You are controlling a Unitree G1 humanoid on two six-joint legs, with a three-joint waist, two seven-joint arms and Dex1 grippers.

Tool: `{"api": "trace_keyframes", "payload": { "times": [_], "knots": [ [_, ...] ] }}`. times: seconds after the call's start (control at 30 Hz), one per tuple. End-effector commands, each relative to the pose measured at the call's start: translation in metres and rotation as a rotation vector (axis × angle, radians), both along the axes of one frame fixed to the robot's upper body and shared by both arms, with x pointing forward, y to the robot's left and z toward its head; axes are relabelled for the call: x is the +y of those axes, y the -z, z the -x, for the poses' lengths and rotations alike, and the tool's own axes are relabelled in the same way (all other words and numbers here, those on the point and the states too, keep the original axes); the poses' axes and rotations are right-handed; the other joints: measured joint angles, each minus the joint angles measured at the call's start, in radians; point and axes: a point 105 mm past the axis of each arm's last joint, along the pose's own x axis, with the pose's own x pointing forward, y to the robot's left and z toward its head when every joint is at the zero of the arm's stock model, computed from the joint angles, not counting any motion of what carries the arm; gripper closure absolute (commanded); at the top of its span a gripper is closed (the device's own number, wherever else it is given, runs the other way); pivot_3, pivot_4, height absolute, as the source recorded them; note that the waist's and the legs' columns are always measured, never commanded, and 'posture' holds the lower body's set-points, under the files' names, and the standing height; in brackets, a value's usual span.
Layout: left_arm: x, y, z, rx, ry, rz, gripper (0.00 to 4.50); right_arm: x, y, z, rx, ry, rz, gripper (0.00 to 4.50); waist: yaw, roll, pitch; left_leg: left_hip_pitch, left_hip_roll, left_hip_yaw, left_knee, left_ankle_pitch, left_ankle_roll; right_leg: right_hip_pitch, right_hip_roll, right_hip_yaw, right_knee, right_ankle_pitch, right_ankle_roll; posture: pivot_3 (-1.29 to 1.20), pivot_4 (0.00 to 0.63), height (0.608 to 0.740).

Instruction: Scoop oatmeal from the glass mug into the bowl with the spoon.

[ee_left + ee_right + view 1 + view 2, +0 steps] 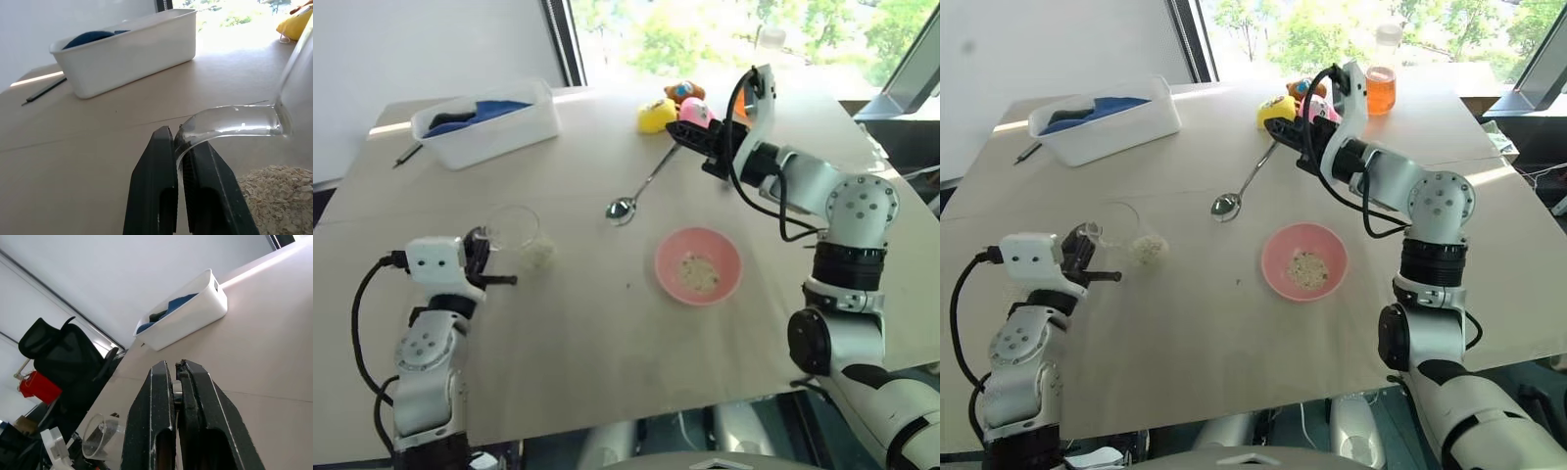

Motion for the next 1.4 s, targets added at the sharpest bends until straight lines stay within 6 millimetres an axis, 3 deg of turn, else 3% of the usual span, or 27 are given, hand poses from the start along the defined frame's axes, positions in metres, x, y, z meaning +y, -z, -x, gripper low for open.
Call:
{"api": "trace_keyframes", "payload": {
  "times": [0.03,0.27,0.53,0.7,1.0,1.17,1.4],
  "knots": [
    [-0.026,-0.015,-0.011,-0.027,0.078,0.043,4.49,0.010,-0.036,0.013,-0.129,-0.044,-0.040,4.50,0.001,0.000,0.000,0.000,0.000,-0.001,0.000,0.000,0.000,0.000,0.000,0.000,0.000,0.000,0.000,0.00,0.150,0.740],
    [-0.063,-0.036,-0.039,-0.032,0.185,0.045,4.49,0.021,-0.062,0.021,-0.206,-0.075,-0.073,4.50,-0.005,0.000,0.000,-0.002,0.000,-0.001,0.001,0.000,0.000,-0.001,0.000,-0.001,0.000,0.000,0.000,0.00,0.150,0.740],
    [-0.083,-0.044,-0.056,-0.016,0.289,-0.039,4.49,0.022,-0.047,0.016,-0.287,-0.031,0.058,4.50,-0.008,0.000,0.000,-0.002,0.000,0.000,0.000,0.000,0.000,-0.002,0.001,-0.002,0.000,0.000,0.000,0.00,0.150,0.740],
    [-0.083,-0.040,-0.060,0.004,0.309,-0.070,4.49,0.017,-0.054,0.011,-0.334,0.021,0.065,4.50,-0.007,0.000,0.000,-0.002,0.000,0.000,0.001,0.000,-0.001,-0.002,0.000,-0.002,0.000,0.000,0.000,0.00,0.150,0.740],
    [-0.093,-0.047,-0.072,0.031,0.345,-0.083,4.49,0.036,-0.024,0.020,-0.351,-0.074,0.193,4.50,-0.006,-0.001,0.000,-0.002,0.000,-0.001,0.001,0.000,-0.001,-0.002,0.000,-0.002,0.000,0.000,0.000,0.00,0.150,0.740],
    [-0.099,-0.054,-0.075,0.017,0.373,-0.134,4.49,0.043,0.002,0.015,-0.414,-0.072,0.346,4.50,-0.008,-0.001,0.000,-0.002,-0.001,-0.001,0.001,0.000,-0.001,-0.003,0.000,-0.002,0.000,0.000,0.000,0.00,0.150,0.740],
    [-0.114,-0.058,-0.079,-0.016,0.426,-0.215,4.49,0.046,0.020,0.009,-0.433,-0.072,0.410,4.50,-0.005,-0.001,0.000,-0.002,-0.001,-0.001,0.001,0.000,-0.001,-0.003,0.000,-0.002,0.000,0.000,0.000,0.00,0.150,0.740]
  ]
}}
